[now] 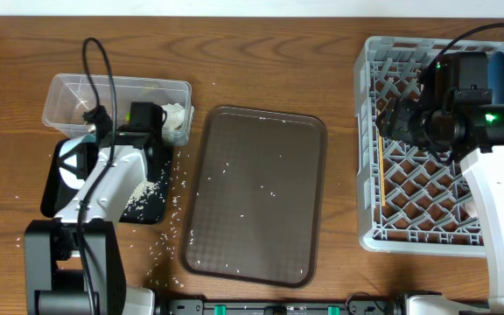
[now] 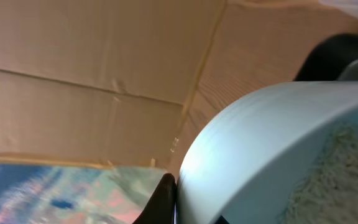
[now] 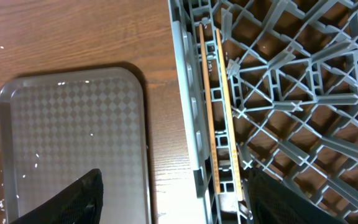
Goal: Sort waste into correct bins and load items into the dishwasher rack
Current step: 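Hold the light-blue bowl inverted over the black tray and shake out rice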
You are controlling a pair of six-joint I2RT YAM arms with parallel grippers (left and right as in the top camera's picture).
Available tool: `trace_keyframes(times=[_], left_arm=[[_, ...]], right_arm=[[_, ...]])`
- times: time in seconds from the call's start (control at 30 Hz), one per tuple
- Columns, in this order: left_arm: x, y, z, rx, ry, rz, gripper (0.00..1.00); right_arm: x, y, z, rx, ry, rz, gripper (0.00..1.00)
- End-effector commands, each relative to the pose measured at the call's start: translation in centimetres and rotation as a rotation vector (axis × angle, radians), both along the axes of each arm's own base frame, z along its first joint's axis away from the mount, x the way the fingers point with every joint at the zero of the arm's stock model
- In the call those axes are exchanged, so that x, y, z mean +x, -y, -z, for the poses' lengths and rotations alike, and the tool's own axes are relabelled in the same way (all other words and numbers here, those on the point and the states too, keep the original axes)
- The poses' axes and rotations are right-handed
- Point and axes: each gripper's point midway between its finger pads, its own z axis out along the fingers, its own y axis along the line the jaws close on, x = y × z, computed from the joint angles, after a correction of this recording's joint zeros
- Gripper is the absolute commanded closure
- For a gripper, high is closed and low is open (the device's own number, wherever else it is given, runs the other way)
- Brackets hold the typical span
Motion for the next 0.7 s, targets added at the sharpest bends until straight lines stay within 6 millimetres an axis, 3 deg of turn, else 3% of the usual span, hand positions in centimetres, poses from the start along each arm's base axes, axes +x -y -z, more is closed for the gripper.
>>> trace_keyframes(times=[0.0,0.13,0.23,0.37,0.43,0.67], left_arm=[[0.7,0.2,-1.9,0.104,-0.057,0.019,0.94],[0.9,0.2,-2.0,0.115,-0.116,0.031,0.94],[1.2,0.7,-4.1,0.237,-0.116,0.023,0.94],[1.7,1.8,-3.6,0.225,-0.127,0.066,0.93],[1.8,2.7,-5.3,0.33,-0.177,0.066,0.94],[2.6,3.5,-5.2,0.332,-0.176,0.084,0.94]], right_arm=[[0.3,-0.1,-0.5,-0.002,0.019,-0.015,0.32],[0.3,-0.1,-0.5,-0.002,0.021,-0.015,0.32],[0.3,-0.1,-0.5,-0.002,0.021,-0.015,0.32],[0.5,-0.1,-0.6,-0.002,0.027,-0.015,0.32],[0.5,-0.1,-0.6,-0.002,0.027,-0.015,0.32],[0.4,-0.1,-0.5,-0.002,0.024,-0.015,0.31]])
